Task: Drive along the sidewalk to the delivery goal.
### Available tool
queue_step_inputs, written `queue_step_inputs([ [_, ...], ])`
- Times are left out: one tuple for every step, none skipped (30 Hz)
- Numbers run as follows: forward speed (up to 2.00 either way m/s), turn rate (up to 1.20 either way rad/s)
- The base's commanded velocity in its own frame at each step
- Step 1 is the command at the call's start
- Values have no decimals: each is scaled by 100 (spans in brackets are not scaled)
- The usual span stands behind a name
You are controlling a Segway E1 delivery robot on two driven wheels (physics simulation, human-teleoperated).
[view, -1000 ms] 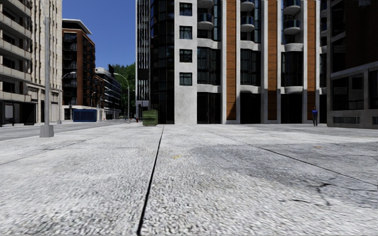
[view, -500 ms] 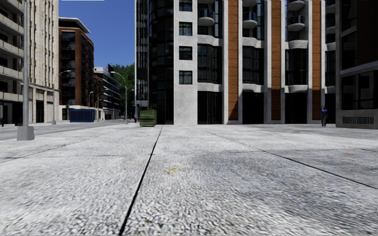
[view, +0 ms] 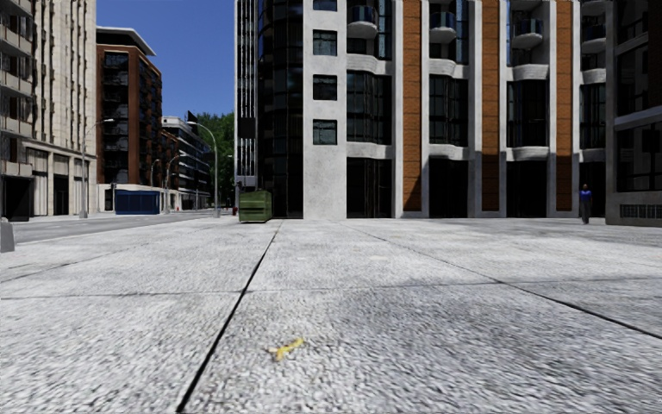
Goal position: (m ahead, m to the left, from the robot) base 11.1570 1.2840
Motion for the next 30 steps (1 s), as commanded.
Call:
queue_step_inputs([
  [200,0],
  [200,0],
  [200,0],
  [200,0],
  [200,0],
  [200,0],
  [200,0],
  [200,0],
  [200,28],
  [200,68],
  [200,80],
  [200,83],
  [200,4],
  [200,0],
  [200,0],
  [200,0],
  [200,0],
  [200,0],
  [200,0],
  [200,0],
  [200,0],
  [200,0],
  [200,0],
  [200,0],
  [200,0],
  [200,0],
  [200,0],
  [200,0],
  [200,11],
  [200,34],
])
